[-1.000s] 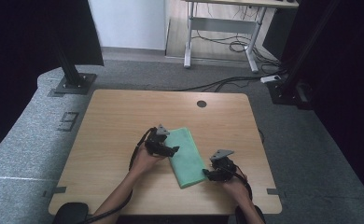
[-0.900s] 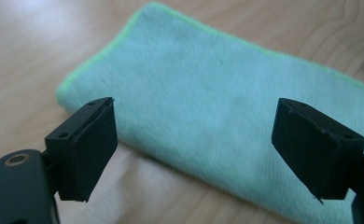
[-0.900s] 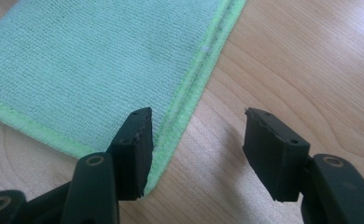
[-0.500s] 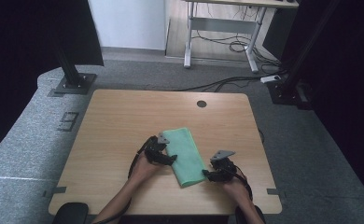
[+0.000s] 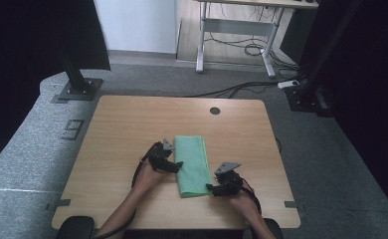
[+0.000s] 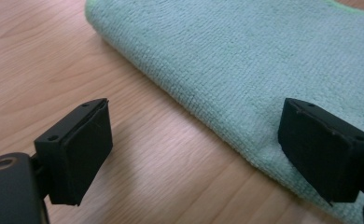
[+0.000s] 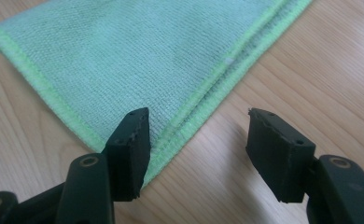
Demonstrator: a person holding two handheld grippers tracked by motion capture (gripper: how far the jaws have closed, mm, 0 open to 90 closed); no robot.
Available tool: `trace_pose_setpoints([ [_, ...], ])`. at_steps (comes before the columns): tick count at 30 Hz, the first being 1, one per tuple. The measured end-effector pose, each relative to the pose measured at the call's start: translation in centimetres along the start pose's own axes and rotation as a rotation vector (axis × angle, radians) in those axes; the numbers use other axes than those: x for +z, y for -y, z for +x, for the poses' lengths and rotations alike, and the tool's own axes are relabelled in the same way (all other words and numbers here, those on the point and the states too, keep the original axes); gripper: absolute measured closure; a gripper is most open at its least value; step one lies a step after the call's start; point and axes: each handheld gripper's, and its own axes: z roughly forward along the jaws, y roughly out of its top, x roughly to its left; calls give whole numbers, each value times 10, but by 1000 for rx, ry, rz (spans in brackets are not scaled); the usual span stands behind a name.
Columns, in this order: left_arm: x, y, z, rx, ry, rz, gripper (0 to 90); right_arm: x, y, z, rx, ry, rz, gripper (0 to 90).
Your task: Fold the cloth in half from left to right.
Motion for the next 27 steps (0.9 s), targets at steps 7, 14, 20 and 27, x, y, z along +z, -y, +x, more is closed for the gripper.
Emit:
trace_pose_setpoints([
  [7,-8,8,15,-22,-22,9,105,13,-14,14,-33,-22,-3,379],
  [14,-14,15,24,-39,-36,4,108,23,-27,24,-51,-53,2,372],
  [20,-26,18,19,9,-32,-39,182,19,-31,16,-23,-55,-10,373],
  [27,-41,22,22,12,-14,-68,267,20,-56,-9,62,-33,-68,586],
])
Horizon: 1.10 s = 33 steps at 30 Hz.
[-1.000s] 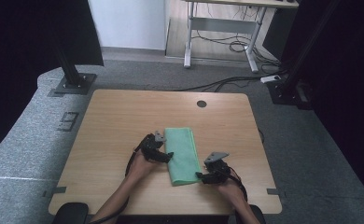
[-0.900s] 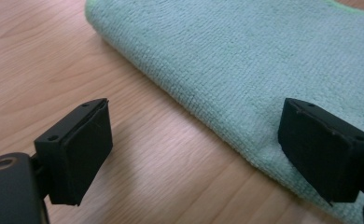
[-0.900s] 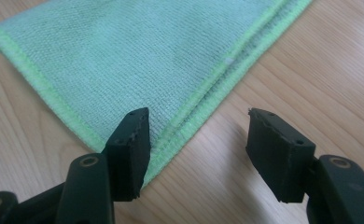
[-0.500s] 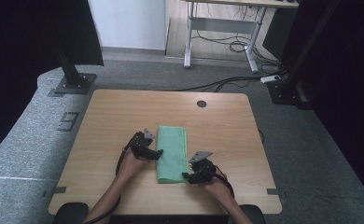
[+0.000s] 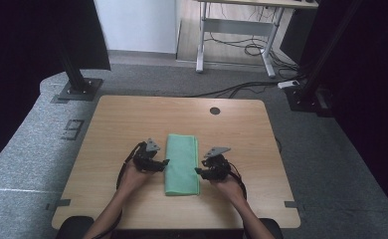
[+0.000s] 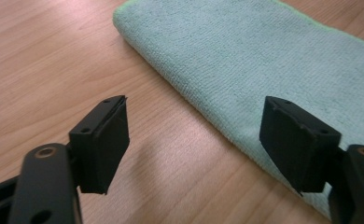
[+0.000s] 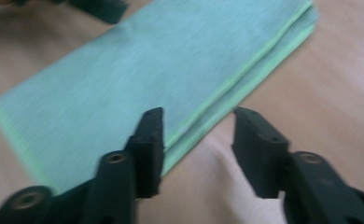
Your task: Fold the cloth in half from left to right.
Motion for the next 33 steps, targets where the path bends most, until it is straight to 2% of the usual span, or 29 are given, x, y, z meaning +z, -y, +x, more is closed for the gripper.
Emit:
trace_pose_setpoints([
  [3,-5,3,2,-4,34,-17,373,10,-12,-5,-4,11,4,659],
  [8,-7,4,-1,-4,102,-35,511,27,-24,-9,-2,27,24,708],
  [10,-6,3,-3,-2,113,-36,558,32,-26,-10,8,27,32,705],
  [16,2,7,-5,2,119,4,653,48,-23,-12,4,39,80,710],
  [18,5,8,-6,0,127,14,684,48,-22,-12,22,22,77,756],
  [22,9,8,-9,1,150,19,790,47,-24,-9,-4,19,84,848],
  [26,9,7,-11,8,144,15,871,44,-25,-8,-13,28,69,859],
  [30,3,3,-10,-9,149,-21,884,32,-30,-9,-11,30,31,859],
  [33,2,0,-13,-3,152,-32,885,24,-32,-11,-10,36,24,857],
])
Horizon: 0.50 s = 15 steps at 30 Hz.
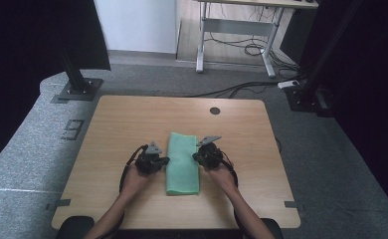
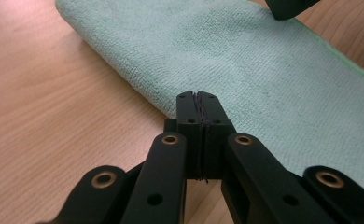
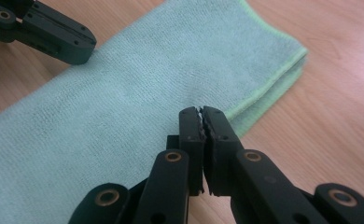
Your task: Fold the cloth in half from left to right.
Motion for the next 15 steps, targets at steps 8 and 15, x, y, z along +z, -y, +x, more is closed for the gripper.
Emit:
trace_pose_setpoints([
  [8,10,5,-2,19,-28,41,821,13,16,-6,25,4,49,833],
  [15,1,1,-2,19,-83,22,507,6,17,-8,30,26,20,629],
])
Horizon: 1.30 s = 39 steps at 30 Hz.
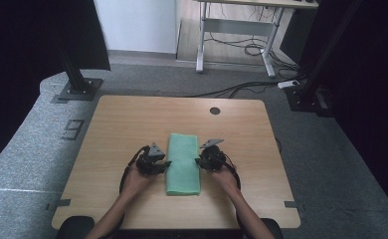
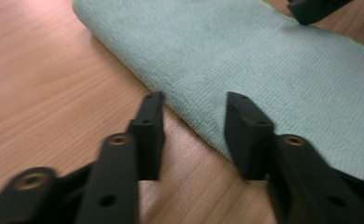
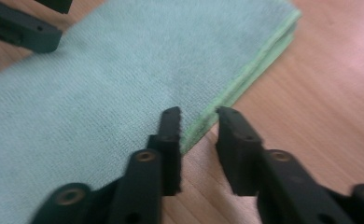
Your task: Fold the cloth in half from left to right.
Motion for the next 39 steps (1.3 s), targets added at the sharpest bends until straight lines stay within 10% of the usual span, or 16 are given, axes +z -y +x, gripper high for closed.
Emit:
trace_pose_setpoints([
  [11,-11,14,-12,-43,-1,46,183,-19,24,10,-4,-22,-12,330],
  [21,-1,18,-7,-36,-60,66,142,-5,25,16,-2,3,15,326],
  [39,-36,29,-13,-47,-8,42,108,-33,40,7,-4,-21,-32,209],
])
